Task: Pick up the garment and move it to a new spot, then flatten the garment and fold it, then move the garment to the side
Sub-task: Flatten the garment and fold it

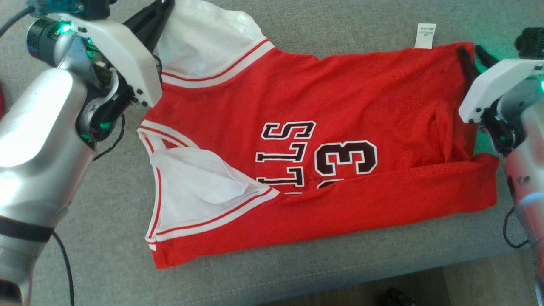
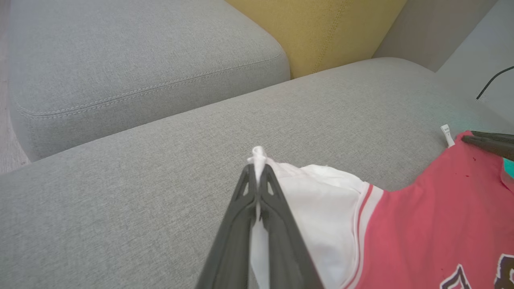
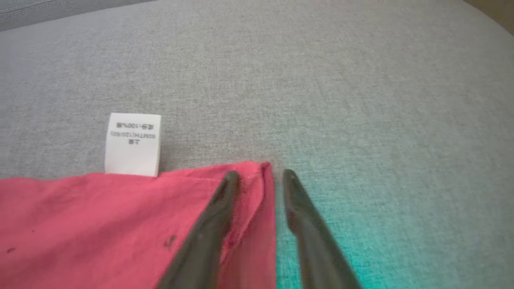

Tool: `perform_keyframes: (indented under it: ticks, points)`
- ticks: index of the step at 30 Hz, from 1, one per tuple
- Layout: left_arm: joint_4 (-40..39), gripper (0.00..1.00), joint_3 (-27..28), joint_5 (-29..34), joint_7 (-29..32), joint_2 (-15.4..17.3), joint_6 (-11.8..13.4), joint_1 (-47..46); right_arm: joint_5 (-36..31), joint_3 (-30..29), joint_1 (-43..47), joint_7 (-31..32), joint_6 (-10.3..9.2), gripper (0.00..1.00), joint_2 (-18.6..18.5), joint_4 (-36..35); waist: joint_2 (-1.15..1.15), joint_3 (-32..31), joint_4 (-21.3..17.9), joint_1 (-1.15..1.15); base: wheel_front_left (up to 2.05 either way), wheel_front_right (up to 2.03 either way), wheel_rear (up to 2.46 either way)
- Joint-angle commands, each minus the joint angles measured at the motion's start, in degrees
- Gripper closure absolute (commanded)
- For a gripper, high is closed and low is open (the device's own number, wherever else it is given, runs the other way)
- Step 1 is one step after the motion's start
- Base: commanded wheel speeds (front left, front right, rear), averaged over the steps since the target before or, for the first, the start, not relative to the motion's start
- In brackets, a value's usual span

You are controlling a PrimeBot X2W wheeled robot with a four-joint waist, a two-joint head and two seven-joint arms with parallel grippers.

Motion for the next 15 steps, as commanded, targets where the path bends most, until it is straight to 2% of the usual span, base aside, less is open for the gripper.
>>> perform_keyframes:
  ticks: [1,15]
  points:
    - [-1.52,1.00,2.11,-0.13,0.08,2.97,0.74,-0.94,0.73,1.59,-0.89,-0.80,-0.04,1.00,-0.92,-0.55,0.00,-0.01,0.07,0.00,0.00,0.00,0.00]
    - [-0.28,1.00,2.45,1.10,-2.64,2.04,3.26,-1.82,-1.55,2.25,-4.38,-7.97,-0.04,1.00,-4.49,5.95,0.00,-0.14,1.90,0.00,0.00,0.00,0.00]
